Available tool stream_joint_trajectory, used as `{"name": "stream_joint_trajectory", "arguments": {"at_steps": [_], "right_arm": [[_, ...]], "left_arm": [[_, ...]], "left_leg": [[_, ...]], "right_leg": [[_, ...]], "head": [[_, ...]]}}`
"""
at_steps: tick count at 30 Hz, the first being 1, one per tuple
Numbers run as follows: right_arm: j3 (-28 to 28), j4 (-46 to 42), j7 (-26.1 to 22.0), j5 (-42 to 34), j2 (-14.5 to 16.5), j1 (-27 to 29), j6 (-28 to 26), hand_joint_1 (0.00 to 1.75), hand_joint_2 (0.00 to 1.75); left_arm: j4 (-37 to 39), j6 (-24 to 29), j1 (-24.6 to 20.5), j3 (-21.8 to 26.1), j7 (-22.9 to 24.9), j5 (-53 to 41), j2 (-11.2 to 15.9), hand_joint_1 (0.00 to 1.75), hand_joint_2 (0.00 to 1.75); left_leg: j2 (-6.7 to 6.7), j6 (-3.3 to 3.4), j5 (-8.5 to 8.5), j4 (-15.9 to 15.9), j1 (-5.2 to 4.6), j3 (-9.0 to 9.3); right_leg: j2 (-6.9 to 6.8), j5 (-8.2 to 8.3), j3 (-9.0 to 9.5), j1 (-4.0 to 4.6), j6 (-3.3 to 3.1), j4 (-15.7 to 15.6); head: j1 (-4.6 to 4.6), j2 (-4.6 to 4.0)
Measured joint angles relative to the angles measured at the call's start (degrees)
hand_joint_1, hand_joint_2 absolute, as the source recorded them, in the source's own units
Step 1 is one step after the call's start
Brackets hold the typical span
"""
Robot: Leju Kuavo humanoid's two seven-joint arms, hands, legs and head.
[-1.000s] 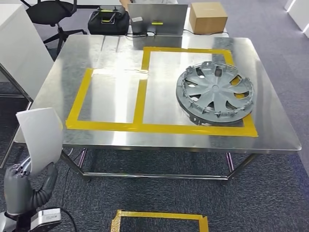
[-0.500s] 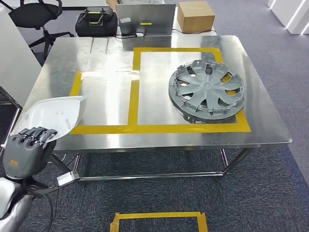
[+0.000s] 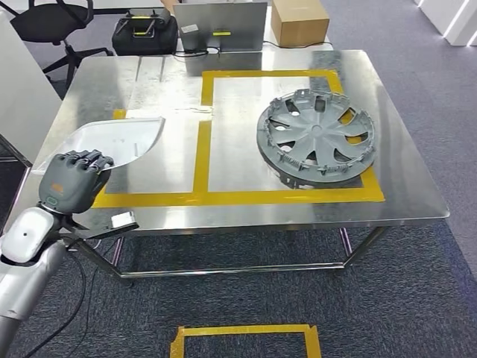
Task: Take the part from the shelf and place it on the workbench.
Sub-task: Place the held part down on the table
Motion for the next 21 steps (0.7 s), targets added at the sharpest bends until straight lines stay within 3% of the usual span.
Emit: {"name": "stream_joint_trajectory", "arguments": {"at_steps": [2,5,6,7,8,10,11,13,15,17,21], "right_arm": [[0.2,-0.1,-0.4,0.6,-0.1,-0.1,0.3,0.00,0.00],[0.5,-0.1,-0.9,1.4,-0.2,-0.5,0.8,0.00,0.00],[0.6,-0.1,-1.1,1.5,-0.3,-0.6,1.0,0.00,0.00],[0.7,-0.2,-1.1,1.7,-0.3,-0.7,1.2,0.00,0.00],[0.8,-0.2,-1.2,1.7,-0.3,-0.7,1.3,0.00,0.00],[0.9,-0.3,-1.3,1.8,-0.3,-0.7,1.5,0.00,0.00],[1.0,-0.3,-1.3,1.8,-0.3,-0.7,1.5,0.00,0.00],[1.1,-0.4,-1.3,1.8,-0.3,-0.7,1.5,0.00,0.00],[1.3,-0.4,-1.4,1.9,-0.4,-0.6,1.5,0.00,0.00],[1.4,-0.4,-1.6,2.0,-0.5,-0.5,1.6,0.00,0.00],[1.5,-0.4,-2.0,2.3,-0.5,-0.6,1.8,0.00,0.00]], "left_arm": [[3.4,-1.4,-3.1,-1.8,0.6,-0.9,-0.6,1.75,1.75],[11.0,-3.4,-8.7,-4.6,1.5,-1.9,-3.0,1.75,1.75],[13.5,-3.9,-10.2,-5.5,1.7,-2.4,-4.0,1.75,1.75],[15.9,-4.3,-11.5,-6.4,1.9,-2.6,-5.0,1.75,1.75],[18.0,-4.5,-12.6,-7.2,2.0,-2.8,-6.0,1.75,1.75],[21.2,-4.7,-14.6,-8.4,2.2,-2.8,-7.4,1.75,1.75],[22.4,-4.6,-15.5,-8.8,2.2,-2.8,-7.9,1.75,1.75],[24.4,-4.6,-16.7,-9.4,2.3,-2.8,-8.6,1.75,1.75],[25.6,-4.6,-17.3,-9.7,2.4,-2.7,-9.4,1.75,1.75],[26.7,-4.9,-17.9,-10.1,2.8,-2.5,-10.5,1.75,1.75],[29.4,-6.2,-19.3,-11.6,4.6,-3.5,-13.8,1.75,1.75]], "left_leg": [[-0.08,-0.51,-1.45,2.0,0.07,-0.80],[-0.21,-1.05,-6.23,12.4,0.18,-5.51],[-0.21,-1.14,-6.89,15.3,0.22,-6.90],[-0.21,-1.16,-6.43,16.2,0.26,-7.48],[-0.21,-1.13,-4.79,14.7,0.32,-6.98],[-0.25,-0.88,-0.40,7.6,0.42,-3.97],[-0.30,-0.73,0.99,4.2,0.38,-2.58],[-0.41,-0.33,1.15,1.0,0.18,-1.42],[-0.47,0.24,0.94,0.3,0.13,-1.33],[-0.48,0.93,1.21,-0.1,0.33,-1.13],[-0.51,1.66,1.36,-0.3,0.40,-0.99]], "right_leg": [[-0.06,0.23,0.23,-0.21,-0.59,-0.4],[-0.20,0.28,0.37,-0.30,-1.08,-0.5],[-0.17,0.25,0.43,-0.30,-1.13,-0.5],[-0.09,0.21,0.53,-0.32,-1.14,-0.4],[0.04,0.14,0.66,-0.35,-1.12,-0.4],[0.40,-0.09,0.90,-0.35,-0.88,-0.3],[0.59,-0.20,0.84,-0.27,-0.66,-0.1],[0.86,-0.20,0.36,-0.19,-0.10,0.1],[0.91,-0.18,0.00,-0.28,0.57,0.0],[0.65,-1.36,-0.93,-0.36,1.17,1.6],[0.29,-6.71,-8.11,-0.49,1.85,15.4]], "head": [[-0.07,0.00],[-0.13,0.00],[-0.13,0.00],[-0.14,0.00],[-0.14,0.00],[-0.11,0.00],[-0.10,0.00],[-0.06,0.00],[-0.06,0.01],[0.01,0.01],[0.17,0.00]]}}
